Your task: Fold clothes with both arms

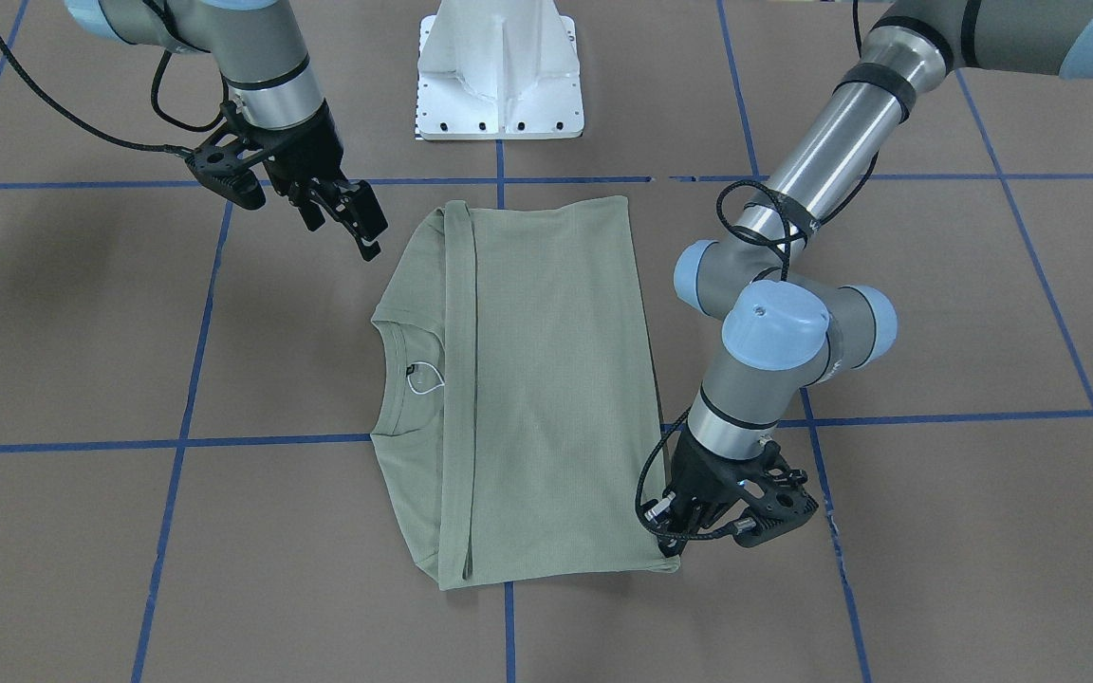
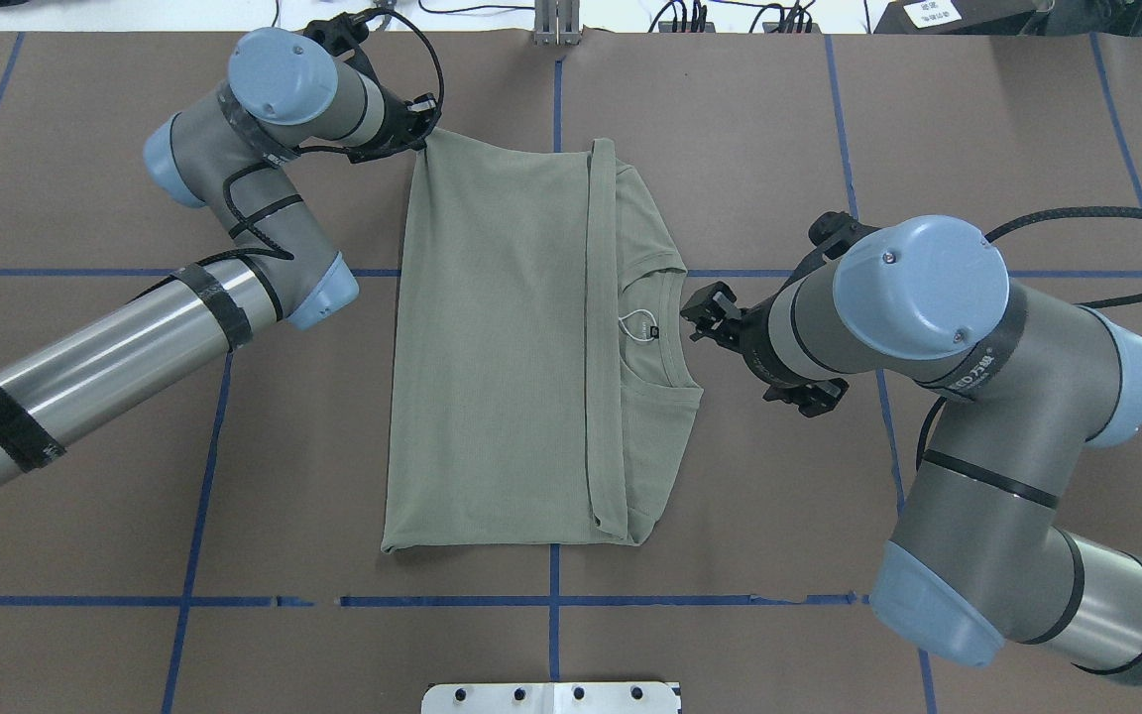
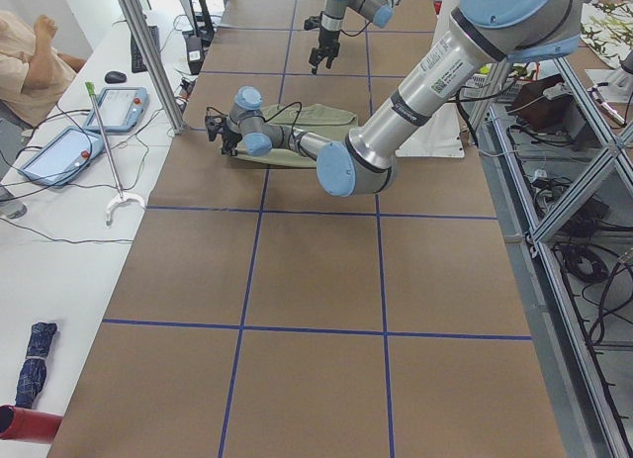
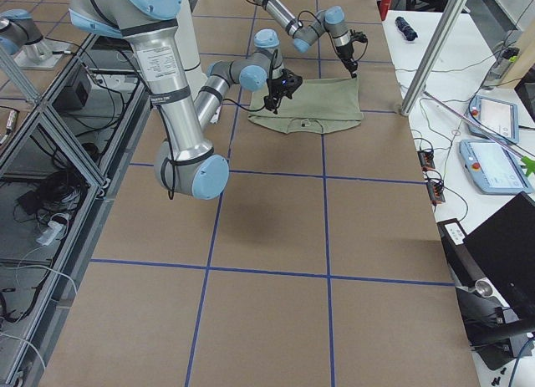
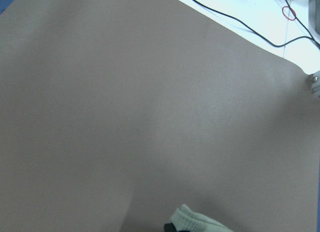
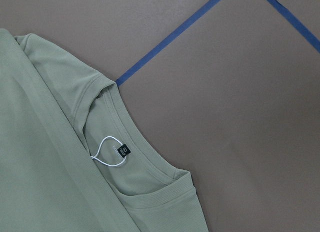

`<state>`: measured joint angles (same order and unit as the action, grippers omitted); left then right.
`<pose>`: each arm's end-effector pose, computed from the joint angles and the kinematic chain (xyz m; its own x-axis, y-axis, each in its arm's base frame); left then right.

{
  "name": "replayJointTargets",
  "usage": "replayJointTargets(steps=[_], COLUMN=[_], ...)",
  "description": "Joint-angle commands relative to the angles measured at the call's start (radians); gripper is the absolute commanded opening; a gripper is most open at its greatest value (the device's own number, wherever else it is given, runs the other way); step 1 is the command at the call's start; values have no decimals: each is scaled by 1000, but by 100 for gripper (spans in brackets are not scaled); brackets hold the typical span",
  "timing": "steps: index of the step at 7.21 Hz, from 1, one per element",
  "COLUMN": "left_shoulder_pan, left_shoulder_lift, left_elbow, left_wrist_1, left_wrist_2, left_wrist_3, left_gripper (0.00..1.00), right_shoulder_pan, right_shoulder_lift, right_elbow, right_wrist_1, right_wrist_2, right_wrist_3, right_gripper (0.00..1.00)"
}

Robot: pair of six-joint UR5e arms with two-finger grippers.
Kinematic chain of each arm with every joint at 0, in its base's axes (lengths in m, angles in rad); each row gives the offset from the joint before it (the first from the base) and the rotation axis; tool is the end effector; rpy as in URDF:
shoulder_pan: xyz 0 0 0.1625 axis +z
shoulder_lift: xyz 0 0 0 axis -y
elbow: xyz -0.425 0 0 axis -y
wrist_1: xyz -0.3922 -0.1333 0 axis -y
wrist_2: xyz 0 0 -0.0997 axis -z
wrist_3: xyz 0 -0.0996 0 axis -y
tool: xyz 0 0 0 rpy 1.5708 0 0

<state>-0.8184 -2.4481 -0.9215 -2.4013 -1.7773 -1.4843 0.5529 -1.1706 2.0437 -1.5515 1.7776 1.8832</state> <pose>0.4935 -0.6924 0.3064 0.3849 -0.2875 -0.8771 0.5613 0.8273 -0.0248 -0.4139 -0.3880 0.2369 0.3920 0.5954 0.7013 -0.5238 0.7712 -0.3619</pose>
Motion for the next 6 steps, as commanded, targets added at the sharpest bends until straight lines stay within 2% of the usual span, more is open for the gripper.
replayJointTargets(steps=[1,2,3,5,6], left_shoulder_pan=[-2,-4,-13,-39,-56], left_shoulder_lift=[24,123,206,306,340], left_elbow=[-43,-177,-269,-397,-462], left_wrist_1=[-4,-1,1,1,2], left_wrist_2=[-7,-36,-142,-169,-195], left_wrist_3=[42,45,48,50,52], left_gripper=[61,61,61,61,61], right_shoulder_pan=[-7,-8,-33,-103,-119], right_shoulder_lift=[17,84,138,154,185], right_elbow=[-48,-109,-172,-223,-271], right_wrist_1=[30,24,22,13,10], right_wrist_2=[-3,-1,0,-1,2], right_wrist_3=[-12,-42,-100,-326,-376], right_gripper=[100,100,100,100,100])
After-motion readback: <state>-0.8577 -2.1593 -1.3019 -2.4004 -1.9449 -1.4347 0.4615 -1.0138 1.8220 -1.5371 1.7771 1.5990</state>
